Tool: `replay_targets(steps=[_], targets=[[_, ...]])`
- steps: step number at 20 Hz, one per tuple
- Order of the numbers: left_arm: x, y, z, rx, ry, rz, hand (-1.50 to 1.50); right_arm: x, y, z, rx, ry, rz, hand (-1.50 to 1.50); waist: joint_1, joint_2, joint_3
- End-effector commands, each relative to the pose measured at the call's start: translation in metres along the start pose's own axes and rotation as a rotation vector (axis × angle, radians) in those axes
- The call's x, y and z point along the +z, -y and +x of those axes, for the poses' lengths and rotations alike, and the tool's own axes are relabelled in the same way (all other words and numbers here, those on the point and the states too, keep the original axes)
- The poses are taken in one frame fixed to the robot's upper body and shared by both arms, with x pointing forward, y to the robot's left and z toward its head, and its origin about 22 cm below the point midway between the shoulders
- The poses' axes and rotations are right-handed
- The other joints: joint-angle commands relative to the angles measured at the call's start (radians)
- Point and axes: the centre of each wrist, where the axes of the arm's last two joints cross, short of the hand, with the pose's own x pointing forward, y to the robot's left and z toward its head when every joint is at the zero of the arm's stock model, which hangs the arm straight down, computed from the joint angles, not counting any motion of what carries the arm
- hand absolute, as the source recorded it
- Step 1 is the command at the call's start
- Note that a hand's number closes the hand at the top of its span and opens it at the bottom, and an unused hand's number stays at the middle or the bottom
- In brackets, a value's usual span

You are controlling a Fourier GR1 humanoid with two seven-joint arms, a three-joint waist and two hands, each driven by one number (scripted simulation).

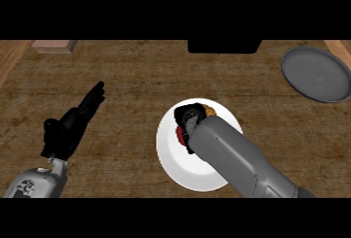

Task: Pick the tomato from the plate and place it in the pan

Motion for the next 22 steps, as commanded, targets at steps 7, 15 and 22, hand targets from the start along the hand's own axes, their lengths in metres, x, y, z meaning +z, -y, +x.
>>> replay_targets(steps=[7,15,22], targets=[[0.006,0.0,-0.016,0.001,-0.002,-0.009,0.0,-0.008,-0.028,0.009,-0.008,0.022,0.048,1.5,0.005,0.014,0.001],[0.001,-0.001,-0.009,-0.001,-0.008,0.022,0.0,0.037,-0.009,-0.018,-0.124,0.056,-0.342,1.5,-0.033,0.004,0.002],[0.012,-0.016,-0.022,0.016,-0.064,0.077,0.0,0.097,0.001,-0.094,-0.264,0.044,-0.913,1.5,-0.097,-0.014,0.004]])
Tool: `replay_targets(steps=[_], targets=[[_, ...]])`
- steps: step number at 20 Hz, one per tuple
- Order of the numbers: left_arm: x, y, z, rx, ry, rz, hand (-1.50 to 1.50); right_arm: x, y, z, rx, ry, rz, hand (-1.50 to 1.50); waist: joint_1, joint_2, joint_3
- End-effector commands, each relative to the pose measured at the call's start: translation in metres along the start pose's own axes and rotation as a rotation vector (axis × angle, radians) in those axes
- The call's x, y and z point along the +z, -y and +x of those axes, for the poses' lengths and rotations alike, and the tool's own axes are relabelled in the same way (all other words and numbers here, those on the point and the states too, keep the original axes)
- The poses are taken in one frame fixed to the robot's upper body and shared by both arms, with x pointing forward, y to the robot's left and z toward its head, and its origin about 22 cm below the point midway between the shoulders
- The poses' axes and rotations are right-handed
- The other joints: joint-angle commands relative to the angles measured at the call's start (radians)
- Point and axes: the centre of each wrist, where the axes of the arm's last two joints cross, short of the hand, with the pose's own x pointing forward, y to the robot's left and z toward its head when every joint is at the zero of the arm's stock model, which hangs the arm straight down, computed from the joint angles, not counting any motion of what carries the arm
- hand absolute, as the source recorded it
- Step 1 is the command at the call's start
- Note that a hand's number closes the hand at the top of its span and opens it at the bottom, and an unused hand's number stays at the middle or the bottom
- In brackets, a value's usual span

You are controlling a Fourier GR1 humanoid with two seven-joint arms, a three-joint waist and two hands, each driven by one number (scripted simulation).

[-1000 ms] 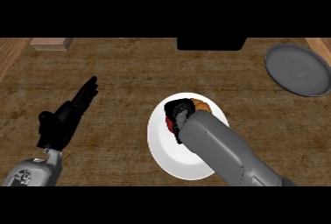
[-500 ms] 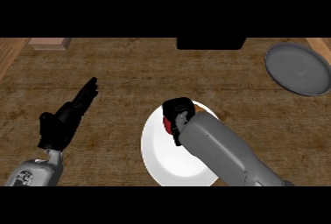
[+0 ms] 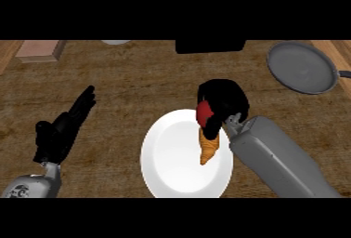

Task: Pick the tomato from the plate and place it in the pan

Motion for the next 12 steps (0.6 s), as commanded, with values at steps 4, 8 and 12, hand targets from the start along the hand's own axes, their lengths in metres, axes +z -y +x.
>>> replay_targets(steps=[4,8,12], targets=[[0.011,-0.005,0.003,-0.001,0.015,0.0,0.0,0.062,0.044,-0.04,-0.06,0.046,-0.524,1.5,0.001,-0.004,0.0],[0.005,0.005,0.008,-0.006,0.039,-0.029,0.0,0.102,0.028,-0.071,-0.107,0.011,-0.59,1.5,0.029,0.013,-0.002],[-0.003,0.011,0.02,-0.011,0.054,-0.041,0.0,0.084,0.016,-0.113,-0.232,-0.085,-0.69,1.5,0.051,0.022,-0.001]])
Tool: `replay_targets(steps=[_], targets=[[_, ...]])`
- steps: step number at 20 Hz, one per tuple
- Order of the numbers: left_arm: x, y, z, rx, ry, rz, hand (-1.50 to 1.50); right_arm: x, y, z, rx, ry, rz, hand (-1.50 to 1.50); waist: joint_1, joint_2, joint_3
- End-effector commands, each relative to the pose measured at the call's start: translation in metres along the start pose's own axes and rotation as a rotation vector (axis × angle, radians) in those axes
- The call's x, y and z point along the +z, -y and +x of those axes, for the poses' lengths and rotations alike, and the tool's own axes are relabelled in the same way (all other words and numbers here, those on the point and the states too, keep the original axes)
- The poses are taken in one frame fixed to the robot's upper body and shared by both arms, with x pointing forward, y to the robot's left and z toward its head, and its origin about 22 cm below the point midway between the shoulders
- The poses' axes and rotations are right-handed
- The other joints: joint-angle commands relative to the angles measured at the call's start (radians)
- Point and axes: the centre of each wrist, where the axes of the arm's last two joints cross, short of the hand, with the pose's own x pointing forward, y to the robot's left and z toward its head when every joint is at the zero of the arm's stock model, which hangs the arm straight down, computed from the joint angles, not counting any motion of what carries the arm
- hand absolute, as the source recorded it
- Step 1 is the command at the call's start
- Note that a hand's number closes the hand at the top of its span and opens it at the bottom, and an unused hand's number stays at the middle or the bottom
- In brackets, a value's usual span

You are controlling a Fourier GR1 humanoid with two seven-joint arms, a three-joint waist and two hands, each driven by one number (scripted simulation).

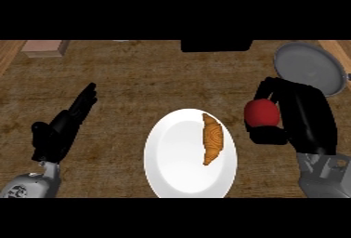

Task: Pick the tomato from the plate and place it in the pan

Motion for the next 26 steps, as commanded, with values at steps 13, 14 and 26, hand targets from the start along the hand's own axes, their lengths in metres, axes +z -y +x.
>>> replay_targets(steps=[13,14,26], targets=[[-0.013,0.01,0.01,-0.002,0.015,-0.044,0.0,-0.07,-0.009,-0.143,-0.138,-0.157,-0.16,1.5,0.044,0.013,0.0],[-0.002,0.007,0.002,-0.009,0.024,-0.032,0.0,-0.065,-0.007,-0.168,-0.129,-0.186,-0.215,1.5,0.048,0.014,0.0],[-0.009,0.02,0.006,0.0,0.025,-0.062,0.0,-0.097,-0.015,-0.249,-0.077,-0.221,-0.266,1.5,0.069,0.022,0.002]])
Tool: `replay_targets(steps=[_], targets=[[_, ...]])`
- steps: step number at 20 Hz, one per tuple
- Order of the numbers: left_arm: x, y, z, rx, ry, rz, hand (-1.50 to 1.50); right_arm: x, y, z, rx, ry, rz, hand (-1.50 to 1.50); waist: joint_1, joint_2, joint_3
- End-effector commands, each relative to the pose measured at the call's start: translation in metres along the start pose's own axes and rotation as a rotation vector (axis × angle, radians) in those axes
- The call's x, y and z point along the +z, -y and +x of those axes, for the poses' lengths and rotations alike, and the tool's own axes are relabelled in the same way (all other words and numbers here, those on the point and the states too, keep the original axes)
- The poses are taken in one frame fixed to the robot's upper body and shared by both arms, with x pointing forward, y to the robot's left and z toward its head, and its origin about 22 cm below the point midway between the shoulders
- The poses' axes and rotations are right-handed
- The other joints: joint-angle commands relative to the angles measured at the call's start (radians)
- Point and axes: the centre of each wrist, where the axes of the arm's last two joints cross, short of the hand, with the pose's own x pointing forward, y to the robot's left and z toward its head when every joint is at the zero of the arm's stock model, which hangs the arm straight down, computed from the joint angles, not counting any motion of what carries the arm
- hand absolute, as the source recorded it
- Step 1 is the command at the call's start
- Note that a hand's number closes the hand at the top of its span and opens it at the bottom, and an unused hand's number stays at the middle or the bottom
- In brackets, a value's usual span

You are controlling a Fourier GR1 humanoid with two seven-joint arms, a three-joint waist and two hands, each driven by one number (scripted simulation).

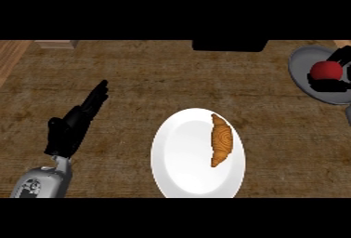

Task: Pick the tomato from the plate and place it in the pan

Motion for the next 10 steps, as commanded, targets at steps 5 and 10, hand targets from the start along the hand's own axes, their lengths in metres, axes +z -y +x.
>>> replay_targets(steps=[5,10], targets=[[-0.004,0.015,0.015,0.012,0.013,-0.017,0.0,-0.005,-0.007,-0.032,0.018,-0.026,-0.011,1.5,0.013,0.006,0.002],[-0.009,0.01,0.011,0.011,0.032,-0.004,0.0,-0.011,0.012,-0.047,0.009,-0.017,-0.028,1.5,0.026,0.014,0.003]])
